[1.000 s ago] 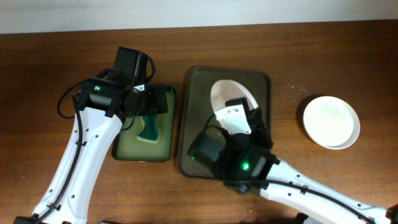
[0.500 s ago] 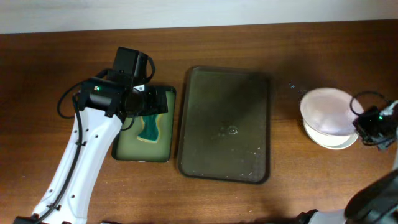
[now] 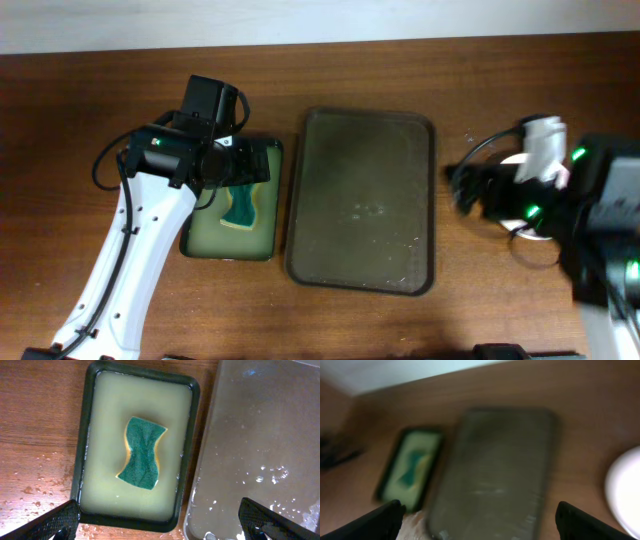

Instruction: Clean dirty plates on tray and stack at the side

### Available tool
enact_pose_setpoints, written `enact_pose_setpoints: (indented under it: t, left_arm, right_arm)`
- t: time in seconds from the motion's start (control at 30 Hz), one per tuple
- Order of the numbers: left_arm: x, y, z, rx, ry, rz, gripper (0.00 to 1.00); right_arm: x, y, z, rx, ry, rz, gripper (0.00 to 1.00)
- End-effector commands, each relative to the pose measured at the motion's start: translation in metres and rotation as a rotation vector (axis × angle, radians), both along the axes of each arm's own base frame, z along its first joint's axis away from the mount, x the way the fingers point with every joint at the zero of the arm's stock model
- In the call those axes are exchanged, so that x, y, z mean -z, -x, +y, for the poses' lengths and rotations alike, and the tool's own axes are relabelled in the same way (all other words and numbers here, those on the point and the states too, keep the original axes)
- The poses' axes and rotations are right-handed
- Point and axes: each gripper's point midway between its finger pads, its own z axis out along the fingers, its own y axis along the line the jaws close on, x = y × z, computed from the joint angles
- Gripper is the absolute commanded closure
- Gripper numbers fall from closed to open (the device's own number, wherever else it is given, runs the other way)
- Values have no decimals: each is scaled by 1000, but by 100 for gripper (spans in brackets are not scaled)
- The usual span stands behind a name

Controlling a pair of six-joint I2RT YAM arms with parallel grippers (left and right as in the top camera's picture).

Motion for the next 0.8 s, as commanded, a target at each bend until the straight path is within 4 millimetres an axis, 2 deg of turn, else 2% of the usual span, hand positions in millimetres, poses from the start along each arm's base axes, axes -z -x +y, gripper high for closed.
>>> enact_pose_setpoints:
  t: [0.0, 0.07, 0.13, 0.23, 0.33, 0.4, 0.53, 0.6, 0.67, 0.77]
  left_arm:
    - [-6, -1, 1, 5, 9, -18, 1]
    - [-6, -1, 1, 5, 9, -18, 1]
    - [-6, -1, 1, 5, 9, -18, 1]
    - [-6, -1, 1, 5, 9, -18, 1]
    - [-6, -1, 1, 5, 9, -18, 0]
    - [-6, -1, 1, 5, 9, -18, 0]
    - [-6, -1, 1, 4, 9, -18, 1]
    - [-6, -1, 1, 5, 9, -18, 1]
    - [-7, -1, 0, 5, 9, -19, 1]
    - [-6, -1, 1, 5, 9, -18, 1]
  right_arm:
    - [-20, 37, 53, -231, -1, -91, 2]
    - [-23, 51, 67, -310, 26, -125, 2]
    - [-20, 41, 48, -238, 164, -169, 2]
    - [-20, 19, 5, -8, 334, -230, 2]
    - [-21, 10, -15, 112, 324, -400, 2]
    - [4, 12, -26, 162, 299, -476, 2]
    - [77, 28, -33, 185, 291, -510, 2]
    - [99, 35, -37, 207, 285, -559, 2]
    - [113, 38, -38, 223, 274, -611, 2]
    - [128, 30, -37, 238, 253, -688, 2]
